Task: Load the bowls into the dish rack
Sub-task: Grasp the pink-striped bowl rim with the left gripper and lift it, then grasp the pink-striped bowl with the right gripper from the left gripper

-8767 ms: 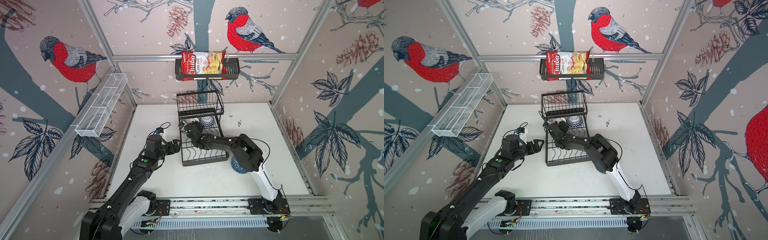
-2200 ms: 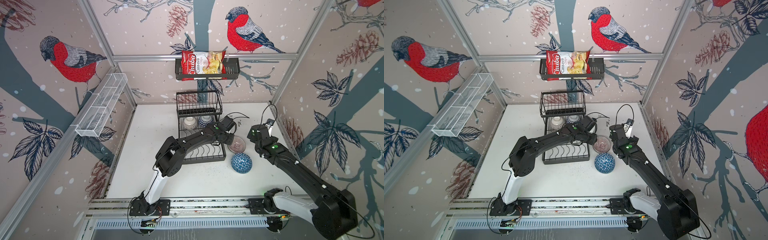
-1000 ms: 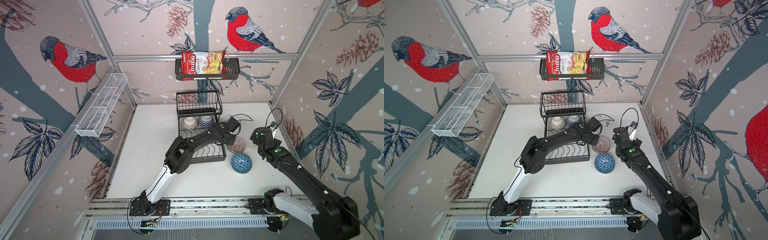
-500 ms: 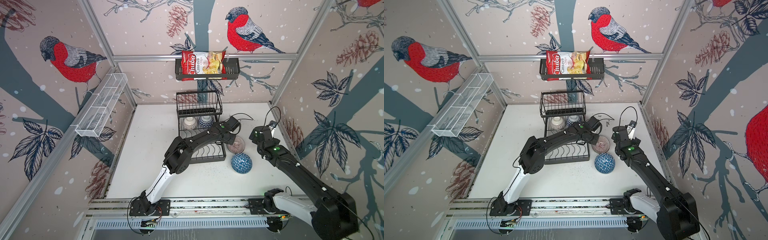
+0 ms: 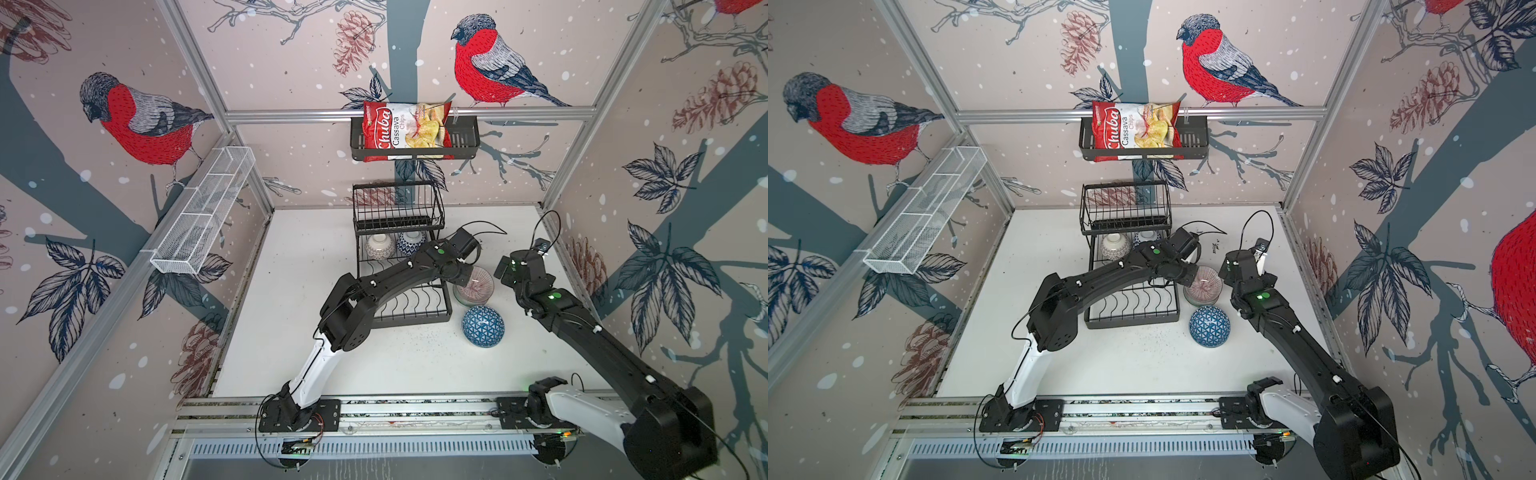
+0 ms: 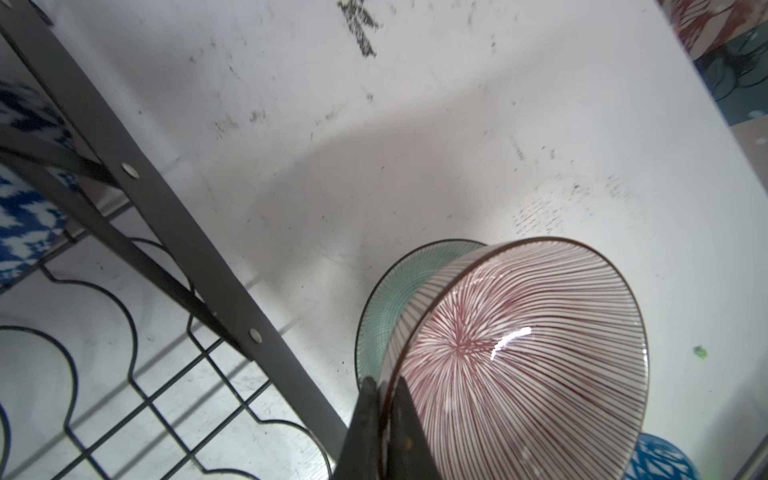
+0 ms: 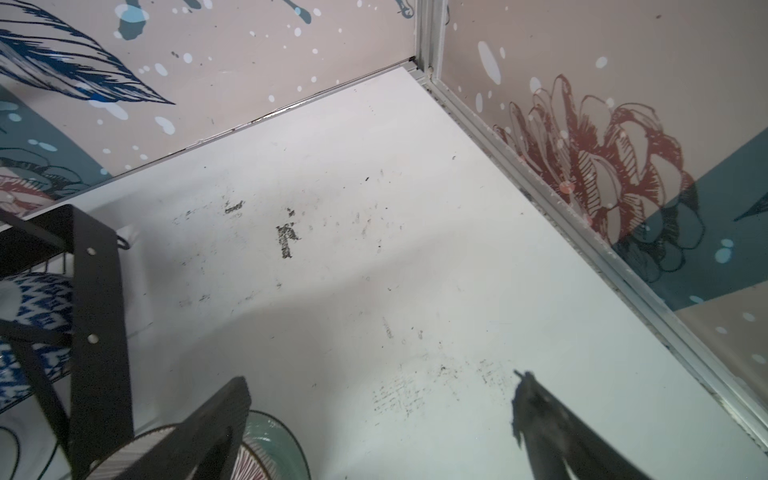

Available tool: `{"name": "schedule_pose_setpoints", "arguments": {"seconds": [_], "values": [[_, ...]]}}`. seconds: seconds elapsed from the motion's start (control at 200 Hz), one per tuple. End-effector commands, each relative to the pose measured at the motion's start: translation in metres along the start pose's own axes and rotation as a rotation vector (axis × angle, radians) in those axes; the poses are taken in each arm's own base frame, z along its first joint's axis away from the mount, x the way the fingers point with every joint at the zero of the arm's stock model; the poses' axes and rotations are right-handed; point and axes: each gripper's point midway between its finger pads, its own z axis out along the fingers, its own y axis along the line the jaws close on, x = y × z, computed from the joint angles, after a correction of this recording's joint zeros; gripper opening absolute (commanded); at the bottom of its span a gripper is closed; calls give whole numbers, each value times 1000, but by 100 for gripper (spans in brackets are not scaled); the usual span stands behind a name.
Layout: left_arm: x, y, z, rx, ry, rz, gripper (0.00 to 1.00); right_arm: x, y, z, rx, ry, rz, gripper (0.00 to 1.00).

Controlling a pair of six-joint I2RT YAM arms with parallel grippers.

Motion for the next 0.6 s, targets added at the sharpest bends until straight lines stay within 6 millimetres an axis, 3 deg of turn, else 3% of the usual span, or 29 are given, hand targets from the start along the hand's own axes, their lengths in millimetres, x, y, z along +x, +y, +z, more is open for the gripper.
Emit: {"name": "schedule_pose_setpoints", "arguments": {"seconds": [0.0,0.26,0.595], "values": [[-17,-10,-12,43,-70,17,0,2,14,-3,-81,28,-16,99],[-21,-1,-28,11,-113,4,0,8,42,-14,-214,66,-64,100],[-27,31,-58,-15,-182,-62,0,12,97,-52,-400,84,-163,94]]}}
